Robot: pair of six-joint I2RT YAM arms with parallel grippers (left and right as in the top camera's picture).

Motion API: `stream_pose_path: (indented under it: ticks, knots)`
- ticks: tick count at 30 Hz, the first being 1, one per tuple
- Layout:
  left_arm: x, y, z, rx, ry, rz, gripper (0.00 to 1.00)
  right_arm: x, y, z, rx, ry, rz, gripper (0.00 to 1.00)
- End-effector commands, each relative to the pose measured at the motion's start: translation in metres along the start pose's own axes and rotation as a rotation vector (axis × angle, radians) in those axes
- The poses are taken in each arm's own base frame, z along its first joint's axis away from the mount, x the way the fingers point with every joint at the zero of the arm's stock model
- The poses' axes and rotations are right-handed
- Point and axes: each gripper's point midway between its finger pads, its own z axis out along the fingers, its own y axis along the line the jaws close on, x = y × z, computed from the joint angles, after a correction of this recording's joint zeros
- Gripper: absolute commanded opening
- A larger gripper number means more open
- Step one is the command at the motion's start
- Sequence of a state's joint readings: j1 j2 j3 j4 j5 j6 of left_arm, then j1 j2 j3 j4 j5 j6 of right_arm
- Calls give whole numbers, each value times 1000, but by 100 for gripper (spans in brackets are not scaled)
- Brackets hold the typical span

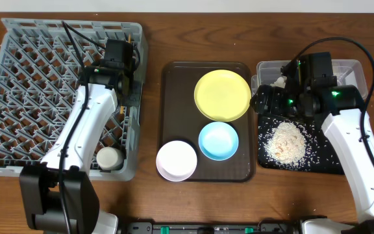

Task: Sort waste into correct bins and load items into the dishwasher
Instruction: 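Place the second chopstick into the dish rack with left gripper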

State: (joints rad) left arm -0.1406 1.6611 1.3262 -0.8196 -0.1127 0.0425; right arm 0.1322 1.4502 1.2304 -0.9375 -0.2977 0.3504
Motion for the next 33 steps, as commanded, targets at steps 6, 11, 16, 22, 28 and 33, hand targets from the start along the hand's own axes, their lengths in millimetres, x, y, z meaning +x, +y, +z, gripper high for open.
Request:
stream_pose_path:
  ticks: [6, 11, 16, 22, 28, 33]
  knots:
    - [-3, -19, -25, 55, -53, 27, 48, 0, 4, -1, -4, -4, -27, 99]
    - [-6, -74, -54, 223, -121, 77, 48, 0, 4, -1, -4, -4, -27, 99]
    - [1, -127, -61, 350, -109, 107, 48, 0, 4, -1, -4, -4, -27, 99]
    - [27, -165, -67, 414, -32, 132, 48, 0, 4, -1, -4, -4, -27, 99]
    - [57, -190, -60, 426, 26, 193, 48, 0, 4, -1, -4, -4, -27, 99]
    - [72, -204, -51, 426, 65, 202, 48, 0, 4, -1, -4, -4, -27, 99]
